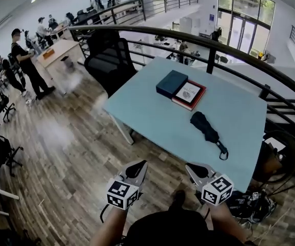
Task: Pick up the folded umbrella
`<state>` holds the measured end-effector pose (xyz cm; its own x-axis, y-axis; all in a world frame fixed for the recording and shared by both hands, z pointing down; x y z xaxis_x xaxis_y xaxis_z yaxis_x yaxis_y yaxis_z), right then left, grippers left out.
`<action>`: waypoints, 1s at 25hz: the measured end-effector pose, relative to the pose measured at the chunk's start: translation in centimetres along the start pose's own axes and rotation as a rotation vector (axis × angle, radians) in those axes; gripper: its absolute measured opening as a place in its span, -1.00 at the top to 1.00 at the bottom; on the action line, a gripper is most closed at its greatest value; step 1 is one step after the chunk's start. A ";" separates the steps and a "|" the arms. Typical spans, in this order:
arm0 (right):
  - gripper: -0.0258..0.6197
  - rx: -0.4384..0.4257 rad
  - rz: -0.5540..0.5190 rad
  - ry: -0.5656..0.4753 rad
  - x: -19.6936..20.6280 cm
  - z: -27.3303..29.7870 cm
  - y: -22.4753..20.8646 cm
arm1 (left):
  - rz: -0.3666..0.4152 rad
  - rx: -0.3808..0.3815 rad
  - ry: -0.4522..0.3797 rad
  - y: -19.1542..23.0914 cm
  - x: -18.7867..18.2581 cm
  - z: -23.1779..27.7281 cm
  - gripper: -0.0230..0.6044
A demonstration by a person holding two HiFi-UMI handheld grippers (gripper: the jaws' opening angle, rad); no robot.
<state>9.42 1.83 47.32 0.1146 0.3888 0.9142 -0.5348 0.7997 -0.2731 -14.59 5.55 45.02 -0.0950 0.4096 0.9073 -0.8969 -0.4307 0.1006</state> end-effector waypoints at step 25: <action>0.92 0.165 0.129 0.123 -2.1 5.6 -16.2 | -0.067 0.168 0.035 8.0 -6.5 19.1 0.90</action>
<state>13.12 -14.51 51.56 0.1321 0.5439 0.8287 -0.6803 0.6578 -0.3233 -12.91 -15.98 47.74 -0.0549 0.4682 0.8819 -0.8171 -0.5288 0.2298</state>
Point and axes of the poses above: the fingertips, and each gripper's own axes: z forward along the fingers, y to its left, x out of its underside, the point moved 7 cm from there along -z, backward along the fingers, and after that the axes turned 6 degrees about y, right-handed, at the moved point
